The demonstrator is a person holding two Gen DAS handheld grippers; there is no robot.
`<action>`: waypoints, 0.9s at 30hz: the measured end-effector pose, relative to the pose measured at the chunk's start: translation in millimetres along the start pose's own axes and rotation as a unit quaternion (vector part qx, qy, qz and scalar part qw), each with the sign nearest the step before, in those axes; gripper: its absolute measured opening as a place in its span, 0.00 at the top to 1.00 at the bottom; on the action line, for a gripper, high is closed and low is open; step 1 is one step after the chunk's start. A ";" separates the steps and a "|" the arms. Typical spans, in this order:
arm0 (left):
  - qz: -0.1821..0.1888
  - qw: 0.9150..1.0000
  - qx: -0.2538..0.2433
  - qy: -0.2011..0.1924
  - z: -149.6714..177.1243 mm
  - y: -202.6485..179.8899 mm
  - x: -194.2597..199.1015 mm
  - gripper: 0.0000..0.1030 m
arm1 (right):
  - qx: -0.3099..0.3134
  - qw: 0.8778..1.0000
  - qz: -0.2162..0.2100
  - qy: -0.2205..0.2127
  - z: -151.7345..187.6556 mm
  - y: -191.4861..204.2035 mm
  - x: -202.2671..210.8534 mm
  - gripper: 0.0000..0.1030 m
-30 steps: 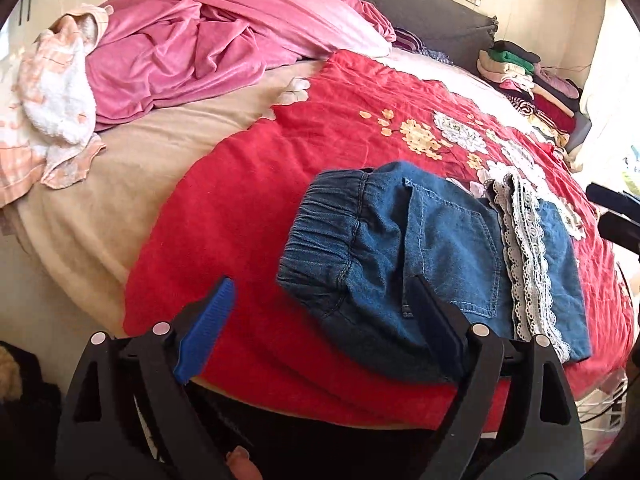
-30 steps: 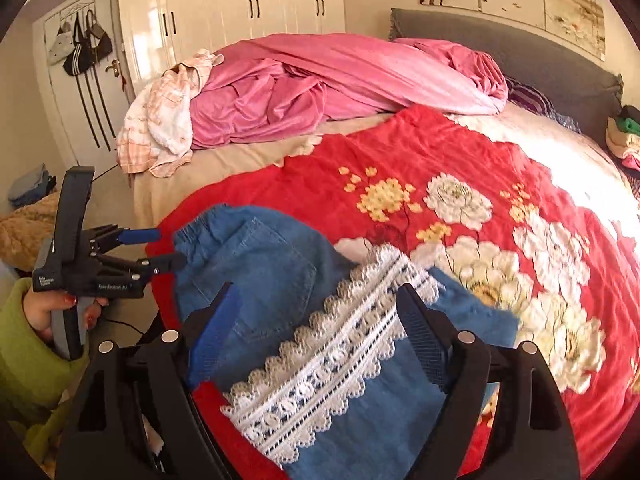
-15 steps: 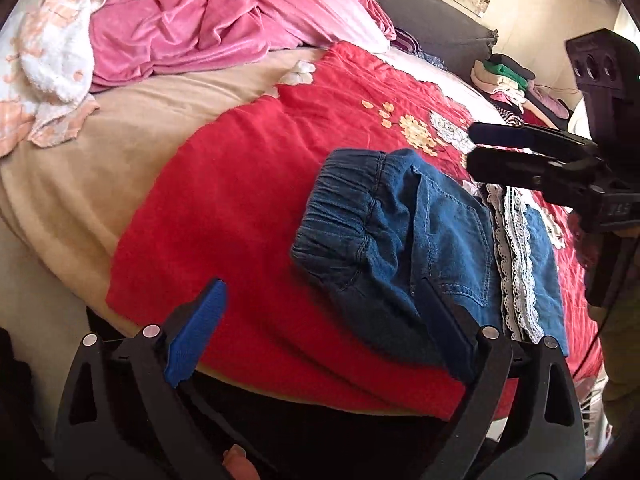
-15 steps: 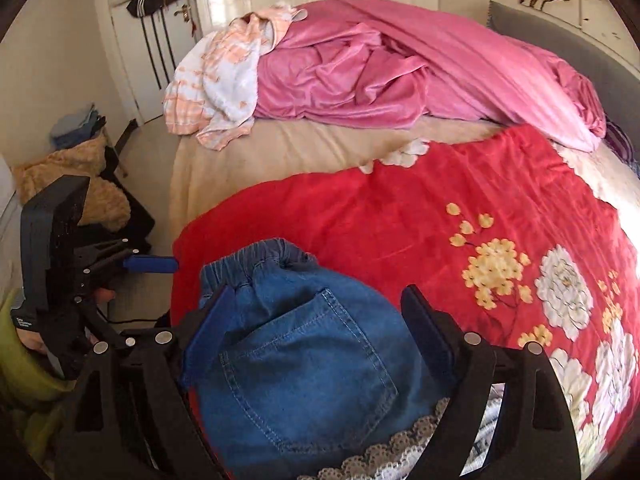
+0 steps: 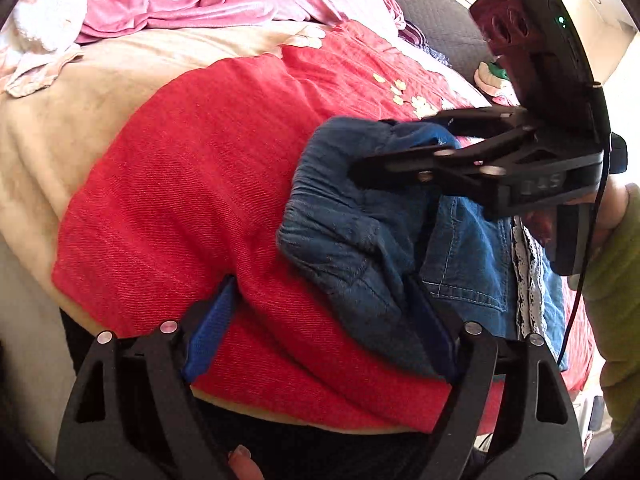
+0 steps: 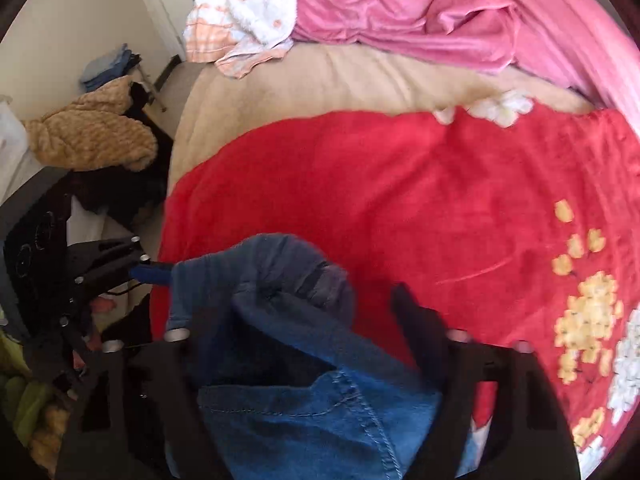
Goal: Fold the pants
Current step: 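Lift the waistband end with both tools and fold it over the lace hem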
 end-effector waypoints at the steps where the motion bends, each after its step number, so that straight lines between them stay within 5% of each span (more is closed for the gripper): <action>1: -0.001 1.000 0.001 -0.001 -0.4 -0.6 1.0 0.27 | 0.000 1.000 -0.007 -0.007 1.2 1.2 0.1 0.52; 3: 0.001 1.000 0.002 -0.004 -1.0 -2.5 5.9 0.27 | 0.002 0.999 -0.011 -0.031 6.0 6.0 10.1 0.65; 6: 0.007 1.000 0.001 -0.018 -4.2 -8.6 15.9 0.27 | -0.019 0.996 -0.036 -0.085 19.7 5.6 39.7 0.71; 14: 0.025 0.999 -0.013 -0.031 -8.6 -49.4 26.9 0.13 | -0.020 0.974 -0.074 -0.211 83.3 6.1 133.0 0.71; 20: 0.120 0.993 -0.010 -0.005 -11.7 -91.8 21.0 0.13 | -0.028 0.965 -0.057 -0.255 129.8 -2.5 173.1 0.71; 27: 0.159 0.984 -0.075 -0.009 2.8 -150.9 17.7 0.23 | -0.047 0.957 -0.025 -0.285 191.0 -16.3 201.5 0.63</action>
Point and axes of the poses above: each gripper's, at about its wrist camera, not at the fingertips, and x roughly against the way its jaws point, y to its left, z to its underside, the point moved 1 cm from there along -x, roughly the way its jaws point, and after that the axes turned 1 degree about y, right-handed, at the moved point
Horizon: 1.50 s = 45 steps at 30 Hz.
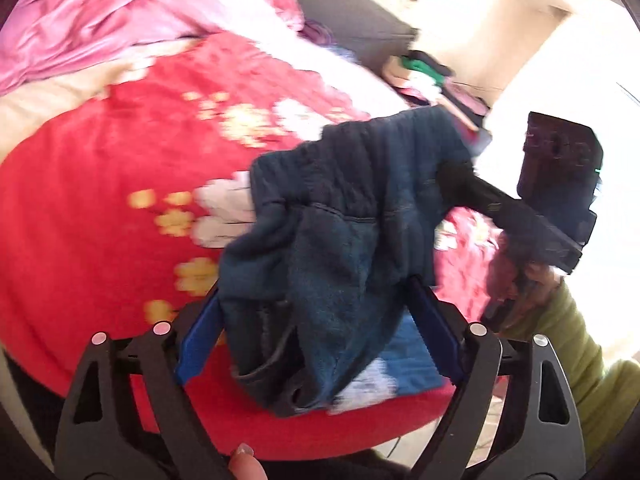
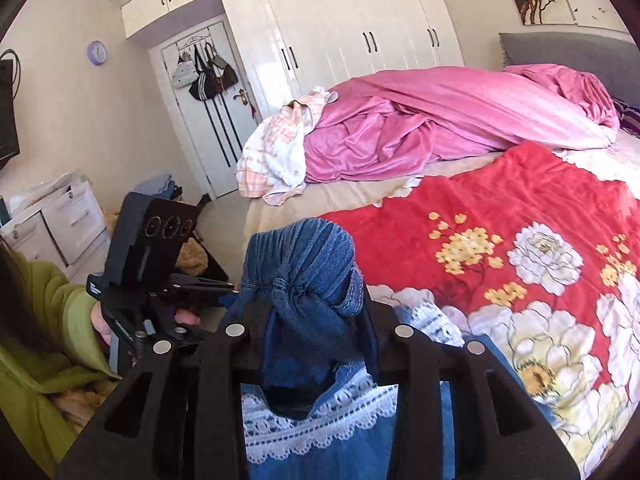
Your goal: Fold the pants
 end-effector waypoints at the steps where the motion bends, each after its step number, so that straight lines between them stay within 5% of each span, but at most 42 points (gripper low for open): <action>1: 0.020 1.000 -0.016 0.004 2.9 -9.7 -2.3 0.23 | -0.007 1.000 0.003 0.000 8.0 -3.1 10.2 0.60; 8: 0.138 0.984 -0.108 0.008 22.0 -45.3 2.8 0.23 | -0.103 0.991 0.069 -0.058 52.4 -27.5 75.8 0.31; 10: 0.125 0.987 -0.102 -0.014 18.9 -38.7 8.7 0.23 | -0.112 0.987 0.093 -0.073 55.4 -23.2 86.4 0.28; 13: 0.045 0.995 -0.090 -0.024 3.8 -26.3 1.9 0.22 | -0.109 0.986 0.102 -0.069 51.5 -10.5 78.3 0.24; 16: -0.046 0.995 -0.093 -0.010 -2.6 -16.6 -17.1 0.22 | -0.093 0.988 0.118 -0.033 50.4 9.6 53.5 0.24; 20: -0.100 0.986 -0.130 0.039 18.6 -15.1 -42.3 0.22 | -0.087 0.973 0.204 0.071 73.6 19.8 18.1 0.23; 23: -0.108 0.980 -0.148 0.072 41.2 -15.9 -50.1 0.22 | -0.073 0.950 0.269 0.143 105.9 14.4 5.3 0.24; 28: -0.107 0.982 -0.131 0.085 44.8 -9.2 -59.0 0.19 | -0.135 0.949 0.260 0.118 126.1 1.4 7.8 0.18; 36: -0.113 0.982 -0.142 0.053 35.4 -22.8 -34.0 0.19 | -0.162 0.954 0.250 0.018 107.2 33.2 48.9 0.13; 45: -0.115 0.983 -0.135 0.034 23.8 -27.8 -22.5 0.16 | -0.174 0.947 0.269 0.013 105.6 44.2 59.5 0.08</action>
Point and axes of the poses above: each gripper's, at about its wrist camera, not at the fingertips, and x roughly against the way its jaws point, y to its left, z to its underside, the point moved 1 cm from there along -x, roughly the way its jaws point, and after that the axes turned 1 degree about y, right-handed, at the moved point
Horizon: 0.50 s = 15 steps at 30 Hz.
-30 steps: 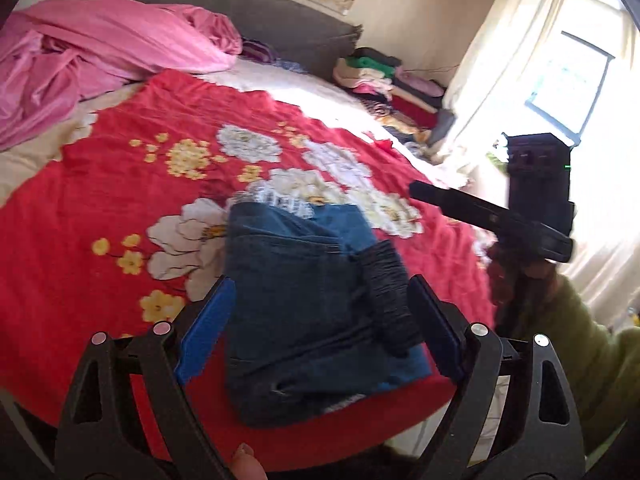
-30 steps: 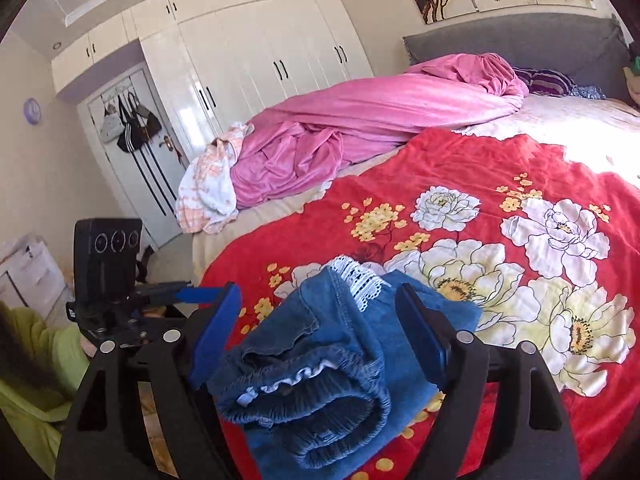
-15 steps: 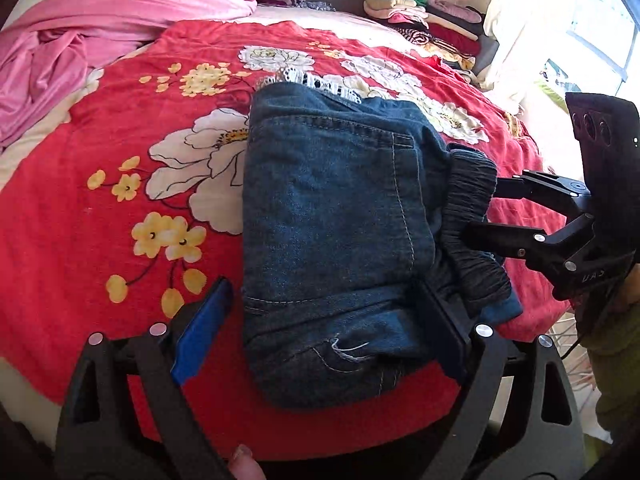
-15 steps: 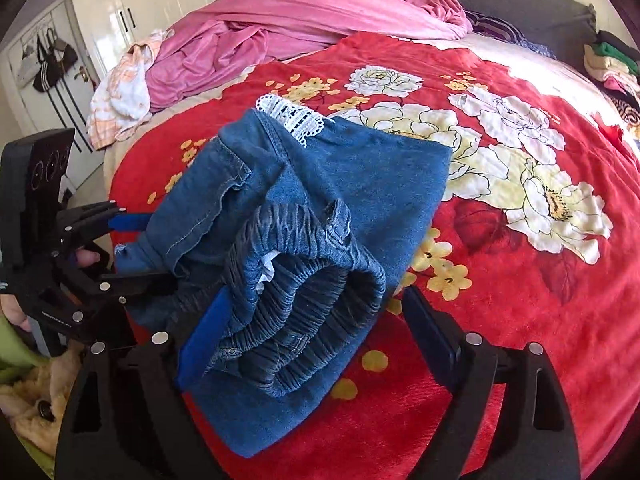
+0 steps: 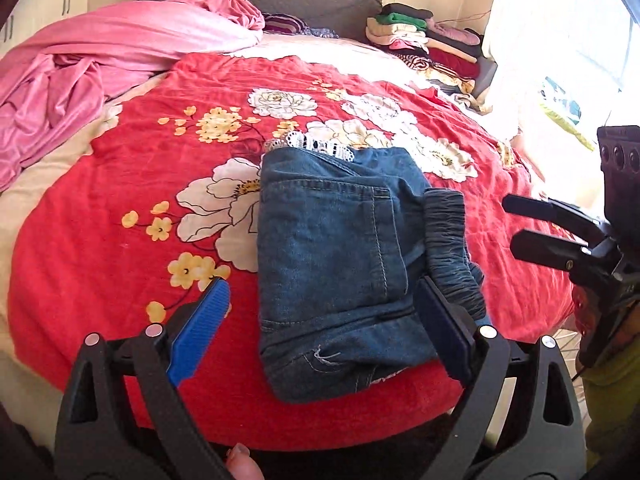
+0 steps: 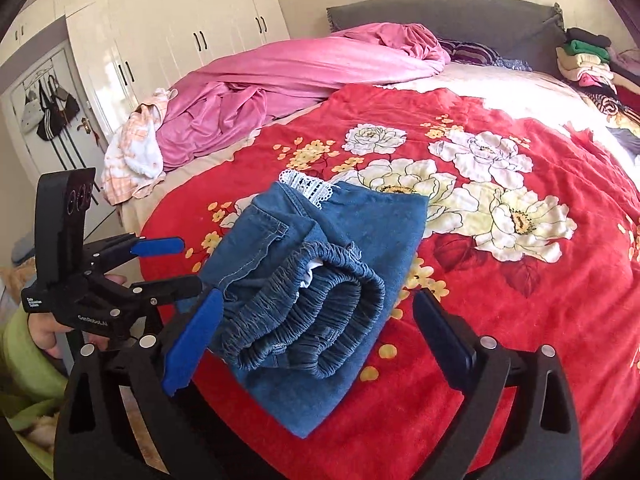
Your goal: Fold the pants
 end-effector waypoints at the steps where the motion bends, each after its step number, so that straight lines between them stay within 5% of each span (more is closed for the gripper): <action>1: -0.002 1.000 0.003 0.001 -0.7 1.5 -1.1 0.16 | -0.006 1.000 0.001 0.005 1.1 -1.8 -1.6 0.08; 15: -0.012 0.999 0.022 0.039 -3.5 19.6 -41.9 0.12 | -0.091 0.994 -0.027 0.058 16.6 -23.5 -46.9 0.07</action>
Point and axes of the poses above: each gripper's, at about its wrist camera, not at the fingertips, and x roughly against the way its jaws point, y to its left, z to its underside, the point moved 1 cm from there along -x, roughly the way its jaws point, and after that the axes turned 1 degree about y, right-handed, at the moved point
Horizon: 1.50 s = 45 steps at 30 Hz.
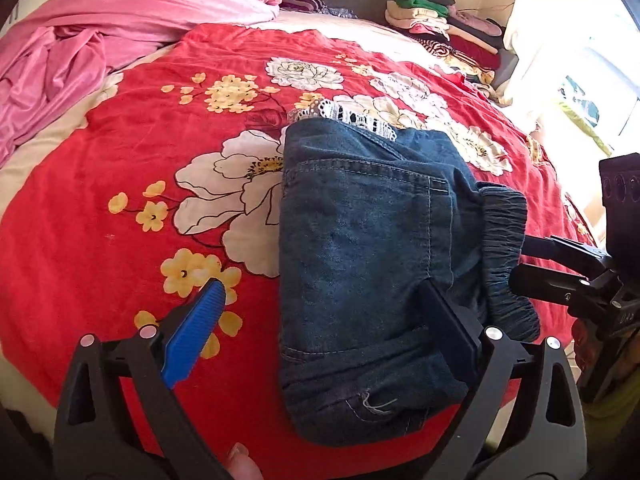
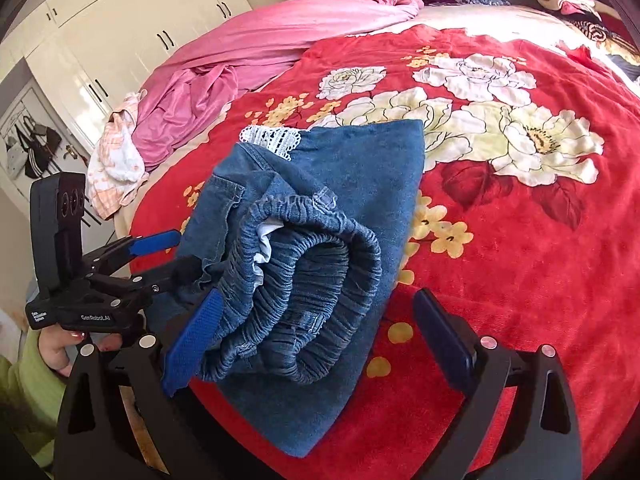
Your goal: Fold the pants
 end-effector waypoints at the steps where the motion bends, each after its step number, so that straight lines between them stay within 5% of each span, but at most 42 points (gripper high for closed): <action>1: 0.001 1.000 0.000 0.002 -0.5 0.6 -2.9 0.12 | -0.006 1.000 -0.004 0.002 0.1 -2.1 -2.7 0.07; 10: 0.029 0.999 0.022 0.000 -8.7 9.9 -19.9 0.10 | -0.033 0.998 -0.049 -0.008 -8.2 -15.5 -19.7 0.07; 12: 0.052 0.998 0.036 0.000 -12.2 12.4 -22.8 0.19 | -0.032 0.997 -0.064 -0.016 -12.5 -16.9 -23.3 0.19; 14: 0.081 0.996 0.046 0.002 -16.4 12.6 -24.5 0.47 | -0.036 0.996 -0.081 -0.010 -17.2 -17.5 -28.0 0.32; 19: 0.097 0.994 0.043 -0.004 -24.3 4.7 -16.0 0.58 | -0.027 0.995 -0.095 -0.023 -24.9 -12.8 -21.1 0.49; 27: 0.082 0.995 0.021 -0.054 -69.6 2.7 15.8 0.58 | 0.048 0.993 -0.081 -0.070 -70.0 20.3 5.9 0.49; 33: 0.038 0.996 0.011 -0.074 -115.2 15.4 5.8 0.58 | 0.082 0.991 -0.057 -0.090 -121.8 25.5 -16.0 0.49; 39: 0.000 0.999 0.018 -0.036 -122.9 34.0 -41.2 0.56 | 0.048 0.998 -0.028 -0.039 -139.1 2.8 -68.6 0.45; 42: -0.004 0.999 0.040 -0.015 -112.8 50.0 -57.6 0.55 | 0.017 1.000 -0.015 -0.021 -132.0 -12.9 -85.5 0.34; 45: -0.007 0.998 0.053 -0.014 -103.7 61.0 -60.0 0.40 | 0.003 1.000 -0.005 -0.022 -123.9 -20.5 -86.2 0.25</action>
Point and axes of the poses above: each gripper's, at about its wrist camera, not at the fingertips, and x roughly against the way its jaws point, y to its left, z to its underside, the point moved 1 cm from there along -x, roughly the way its jaws point, and after that the axes turned 1 degree about y, right-handed, at the moved point
